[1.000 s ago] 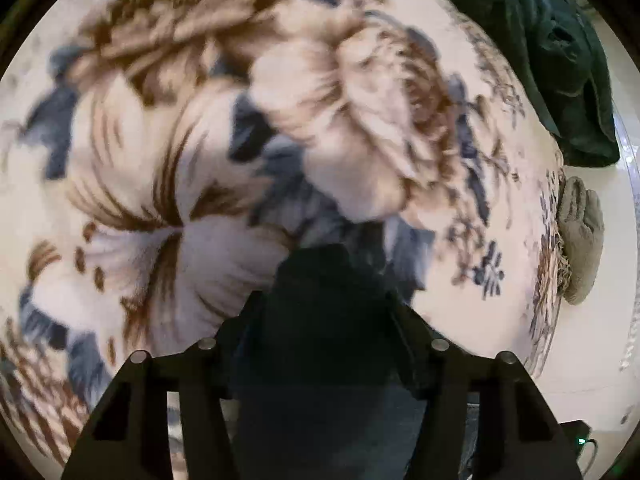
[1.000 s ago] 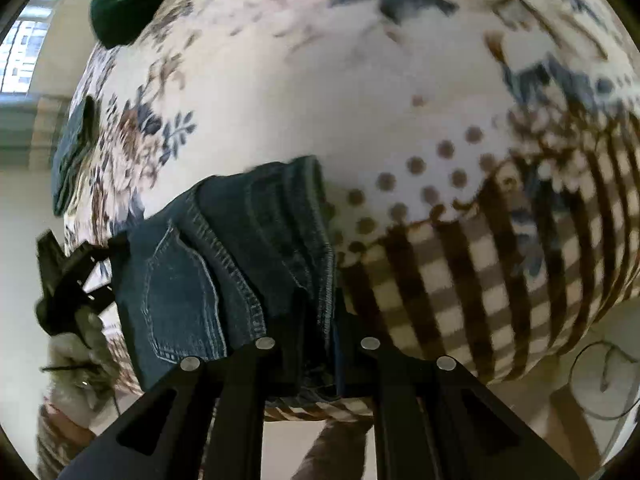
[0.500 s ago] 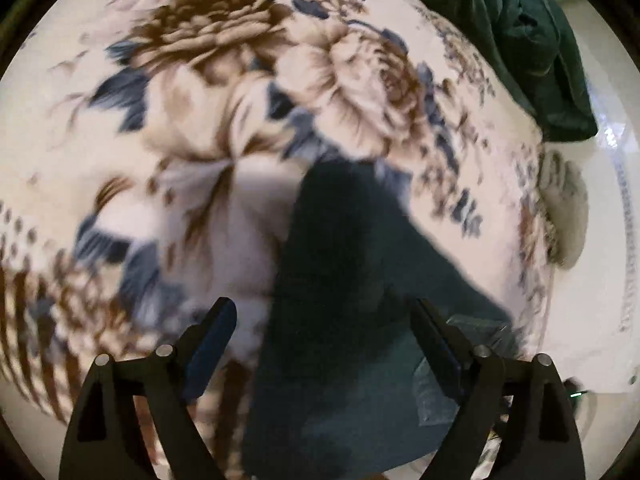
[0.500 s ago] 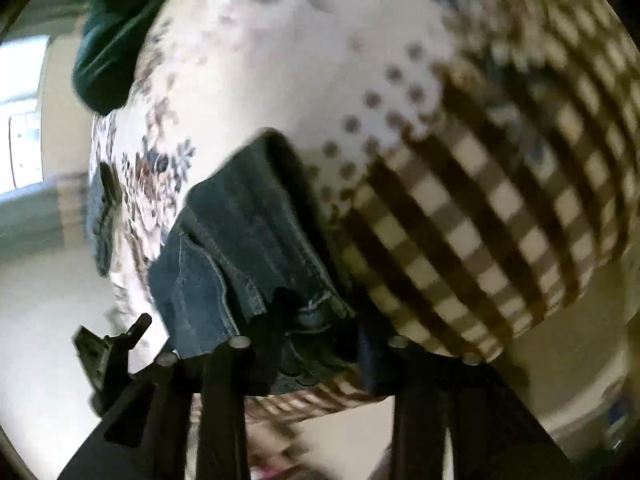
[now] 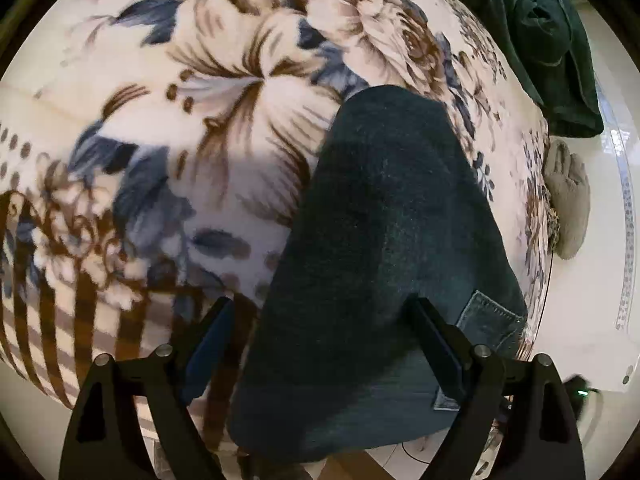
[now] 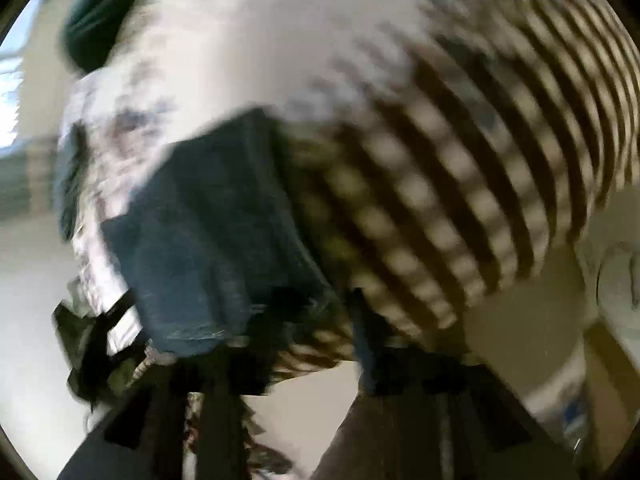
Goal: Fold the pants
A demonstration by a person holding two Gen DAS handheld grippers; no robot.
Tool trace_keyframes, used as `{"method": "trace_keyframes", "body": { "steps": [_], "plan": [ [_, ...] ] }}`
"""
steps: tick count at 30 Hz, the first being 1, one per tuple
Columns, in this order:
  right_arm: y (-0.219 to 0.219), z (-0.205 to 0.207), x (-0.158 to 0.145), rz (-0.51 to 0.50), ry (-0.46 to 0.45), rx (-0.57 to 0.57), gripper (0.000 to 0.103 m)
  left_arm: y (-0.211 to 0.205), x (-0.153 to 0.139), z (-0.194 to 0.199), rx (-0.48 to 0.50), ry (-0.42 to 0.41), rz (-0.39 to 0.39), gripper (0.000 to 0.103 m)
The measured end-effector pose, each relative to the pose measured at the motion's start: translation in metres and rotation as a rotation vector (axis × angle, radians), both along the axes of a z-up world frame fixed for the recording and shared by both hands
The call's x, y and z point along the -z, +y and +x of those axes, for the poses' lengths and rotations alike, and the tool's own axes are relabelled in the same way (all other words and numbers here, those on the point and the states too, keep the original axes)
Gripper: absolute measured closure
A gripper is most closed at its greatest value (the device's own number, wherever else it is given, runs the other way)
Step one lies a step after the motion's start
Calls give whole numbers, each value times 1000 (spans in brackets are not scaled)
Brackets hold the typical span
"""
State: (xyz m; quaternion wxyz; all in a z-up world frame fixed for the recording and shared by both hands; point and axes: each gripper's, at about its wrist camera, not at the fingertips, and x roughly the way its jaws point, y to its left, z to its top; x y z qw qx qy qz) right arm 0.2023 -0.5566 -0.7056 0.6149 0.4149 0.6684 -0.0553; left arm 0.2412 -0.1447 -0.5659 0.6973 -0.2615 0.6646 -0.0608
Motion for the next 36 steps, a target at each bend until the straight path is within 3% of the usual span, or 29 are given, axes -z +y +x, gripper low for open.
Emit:
{"method": "trace_keyframes", "body": {
  "steps": [2,4,6,10,14,18,21,25,28,31,33,34,35,36],
  "plan": [
    [-12,-12,7,93,-27,113,40,0,0,0,2,-2,-5,15],
    [-16,-23,7,193,-119,186,39,0,1,0,2,-7,-21,15],
    [-11,-27,12,239,-154,196,26,0,5,0,1,-3,-14,15],
    [18,-20,42,448,-221,177,24,2,17,-1,-27,11,-73,15],
    [47,-3,63,450,-233,123,24,1,24,0,-25,9,-87,15],
    [62,15,70,417,-269,168,22,1,27,1,-26,13,-102,14],
    [68,18,67,430,-282,209,22,3,30,1,-20,11,-110,13],
    [73,28,43,458,-385,199,23,6,34,2,-24,10,-135,13],
    [85,40,48,354,-326,81,22,7,38,1,-21,8,-158,10],
    [87,40,69,398,-297,117,23,6,40,1,-14,6,-153,9],
    [90,41,64,393,-301,124,26,4,38,1,-16,9,-149,9],
    [93,40,60,379,-308,126,32,2,36,1,-13,3,-155,11],
    [96,38,57,363,-311,133,38,0,33,1,-10,-9,-164,28],
    [99,37,54,351,-312,143,40,-2,28,0,-8,-19,-157,31]
  ]
}}
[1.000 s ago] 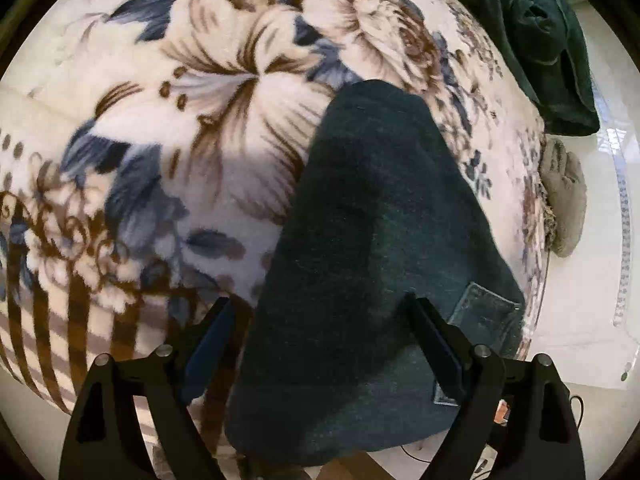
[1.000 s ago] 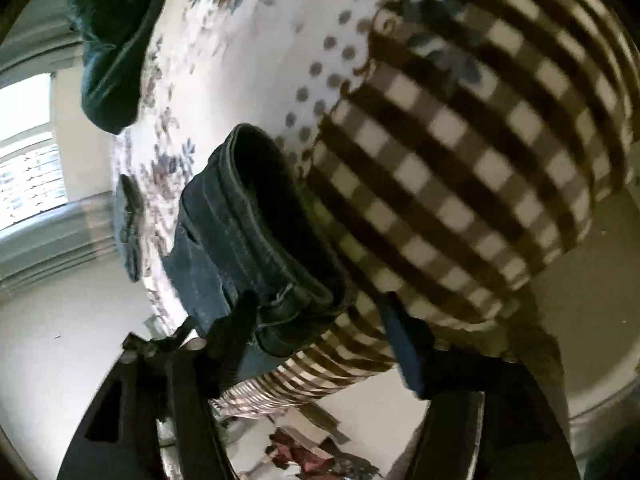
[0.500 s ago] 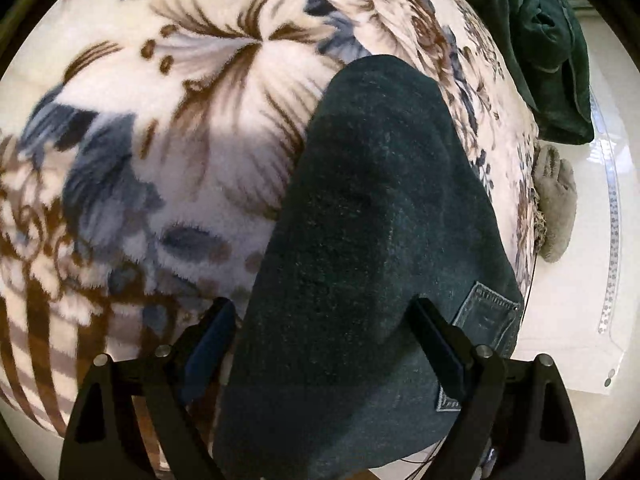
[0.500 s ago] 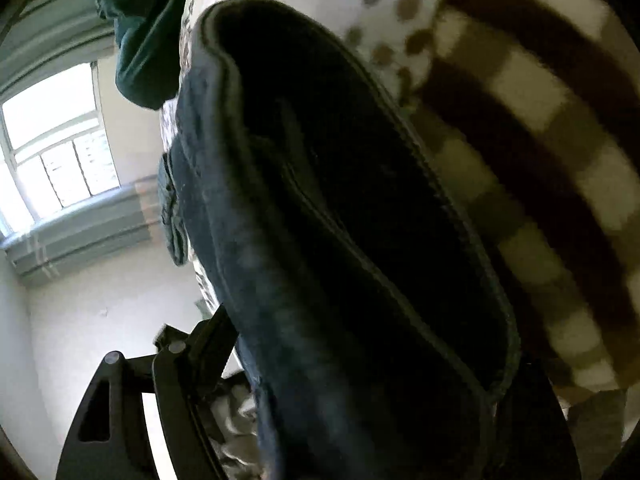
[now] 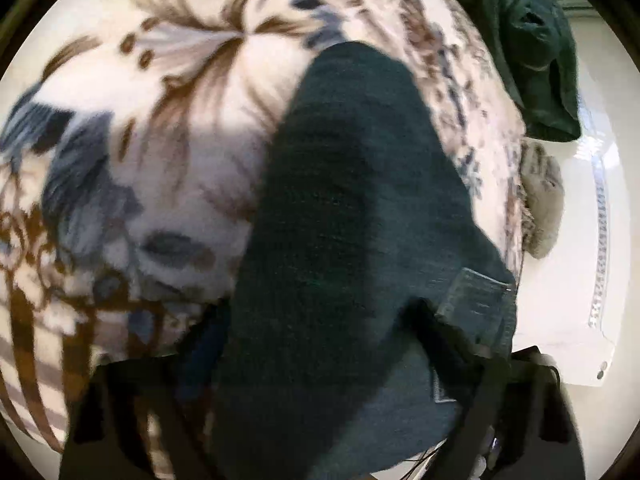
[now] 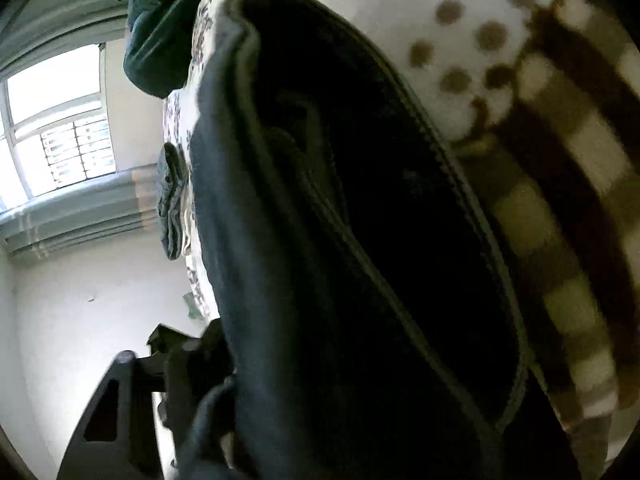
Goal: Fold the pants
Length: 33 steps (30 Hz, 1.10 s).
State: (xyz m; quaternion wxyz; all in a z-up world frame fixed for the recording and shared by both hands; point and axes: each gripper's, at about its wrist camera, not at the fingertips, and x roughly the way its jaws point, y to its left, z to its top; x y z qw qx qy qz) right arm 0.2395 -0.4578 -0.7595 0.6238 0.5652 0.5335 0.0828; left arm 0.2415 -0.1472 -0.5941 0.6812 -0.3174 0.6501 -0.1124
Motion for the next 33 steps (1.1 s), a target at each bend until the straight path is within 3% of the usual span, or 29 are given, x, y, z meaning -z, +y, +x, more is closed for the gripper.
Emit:
{"method": "trace_keyframes", "body": {
  "steps": [4,8,13,15,20,25,29,33],
  "plan": [
    [13,-2,-15,-48,-13,22,51,1,-17,-4,-1,-32,-6,62],
    [25,-3,-31,-81,-23,27,55,2,-33,-8,0,-75,-20,71],
    [31,-2,-62,-97,-61,25,57,1,-59,-10,-11,-127,-31,73],
    [-30,-13,-90,-105,-80,18,57,3,-73,-11,-19,-132,-44,73],
    [-34,-2,-138,-99,-124,7,58,7,-131,-6,-16,-169,-36,73],
    [-23,17,-204,-69,-170,4,58,27,-207,15,-34,-231,-15,73],
    [14,69,-265,-56,-225,-9,58,59,-259,38,-58,-286,-11,73],
    [58,112,-305,-66,-277,-28,58,99,-297,83,-90,-336,-21,73]
  ]
}}
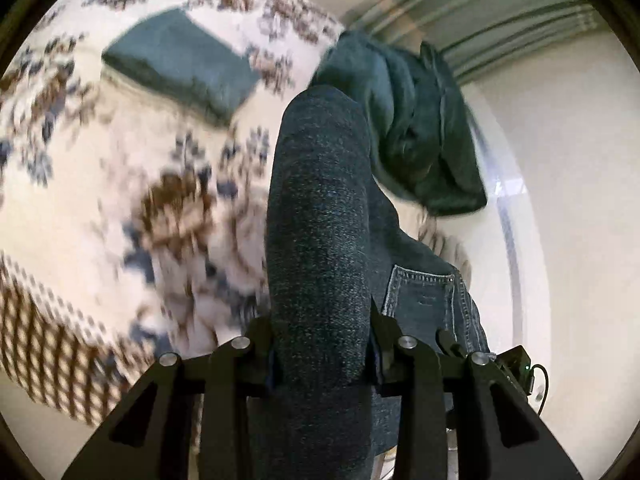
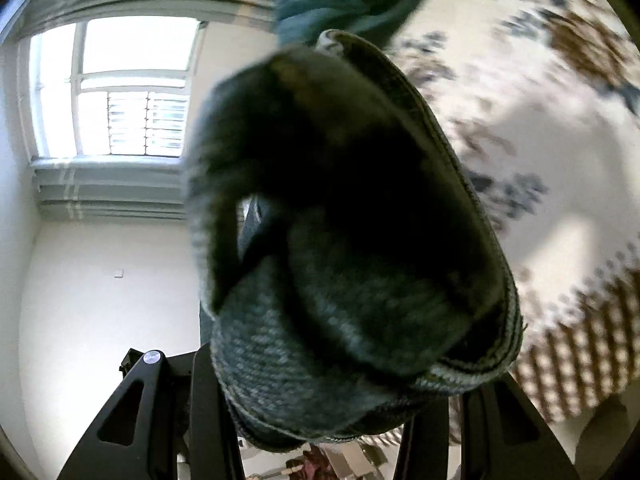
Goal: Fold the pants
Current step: 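Lower the folded jeans onto the bedspread and open both grippers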
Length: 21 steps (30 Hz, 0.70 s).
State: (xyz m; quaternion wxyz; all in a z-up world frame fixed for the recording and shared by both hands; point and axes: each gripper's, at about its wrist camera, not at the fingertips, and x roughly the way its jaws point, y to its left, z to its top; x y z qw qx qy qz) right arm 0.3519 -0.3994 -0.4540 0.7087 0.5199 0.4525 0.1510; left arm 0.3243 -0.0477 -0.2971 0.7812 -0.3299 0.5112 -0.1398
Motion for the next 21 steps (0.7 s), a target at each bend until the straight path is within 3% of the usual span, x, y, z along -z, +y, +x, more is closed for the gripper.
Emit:
{"method": "trace_keyframes", "body": {
  "steps": [5,9,12,16,21],
  "plan": [
    [73,87,-25,-13,-38,-9,58,74,-18,80,-13,-35,-15,73],
    [148,160,-15,-17,-45,9,58,138,-7,159,-8,-37,-24,73],
    [204,214,14,-6,-38,13,58,183,13,218,-13,-39,-10,73],
    [268,291,67,22,-34,9,58,243,62,290,-26,-36,-1,73],
    [313,367,139,13,13,-21,58,292,122,347,-38,1,10,73]
  ]
}}
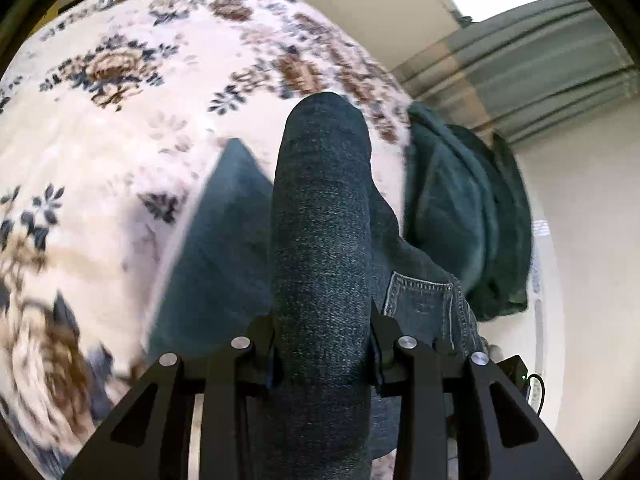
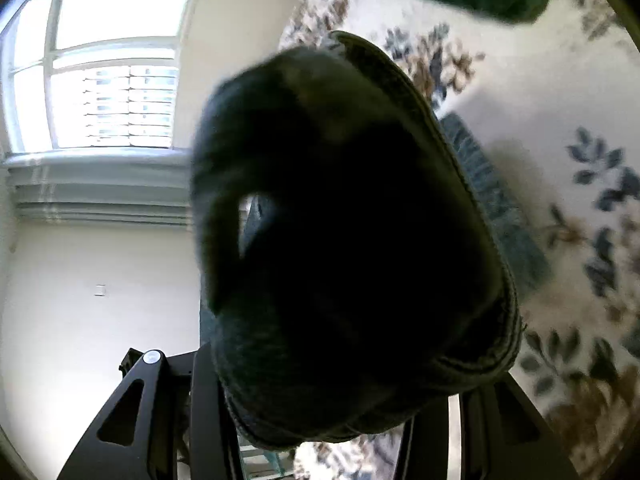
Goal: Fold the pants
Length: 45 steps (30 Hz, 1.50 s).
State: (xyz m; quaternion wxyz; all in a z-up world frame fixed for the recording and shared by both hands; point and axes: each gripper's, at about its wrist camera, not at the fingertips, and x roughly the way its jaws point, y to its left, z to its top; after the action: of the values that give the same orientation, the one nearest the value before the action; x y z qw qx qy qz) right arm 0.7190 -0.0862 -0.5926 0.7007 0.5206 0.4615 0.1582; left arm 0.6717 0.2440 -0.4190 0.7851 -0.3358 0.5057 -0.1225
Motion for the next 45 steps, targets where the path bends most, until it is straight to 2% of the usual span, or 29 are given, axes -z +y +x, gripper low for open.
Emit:
{"method": "trace_keyframes", "body": {
  "steps": [4,7,12,17,19,22,24,25,28,31,34,38,41,45],
  "plan": [
    [16,29,44,-27,35,-18,58,17,45,28,8,32,20,73],
    [18,43,57,-45,44,-42,58,24,64,32,-8,56,0,73],
    [13,37,66,-42,97,-99,49,27,68,23,17,65,27,73],
    [3,29,56,-134,139,-150,38,31,72,16,16,96,37,69],
    [-3,16,43,-202,155,-164,37,31,71,16,11,111,41,67],
    [-9,4,22,-335,172,-175,25,28,61,15,1,123,89,65],
    [-9,-5,2,-458,179,-185,13,24,49,12,-5,127,162,64],
    [-6,15,5,-505,183,-191,10,22,45,10,-8,132,199,60],
    [-1,-7,-29,-727,182,-212,5,15,25,0,-9,126,312,57],
    [8,-31,-74,-898,163,-202,0,5,7,-17,-12,133,390,27],
    [14,-53,-113,-990,132,-183,0,-8,-14,-39,1,112,470,18],
    [21,-86,-159,-1061,77,-166,0,-31,-46,-68,36,80,585,16],
    [20,-113,-192,-1087,46,-159,0,-44,-68,-89,53,53,624,16],
    [12,-145,-234,-1087,9,-156,0,-54,-108,-124,26,7,656,16]
  ]
}}
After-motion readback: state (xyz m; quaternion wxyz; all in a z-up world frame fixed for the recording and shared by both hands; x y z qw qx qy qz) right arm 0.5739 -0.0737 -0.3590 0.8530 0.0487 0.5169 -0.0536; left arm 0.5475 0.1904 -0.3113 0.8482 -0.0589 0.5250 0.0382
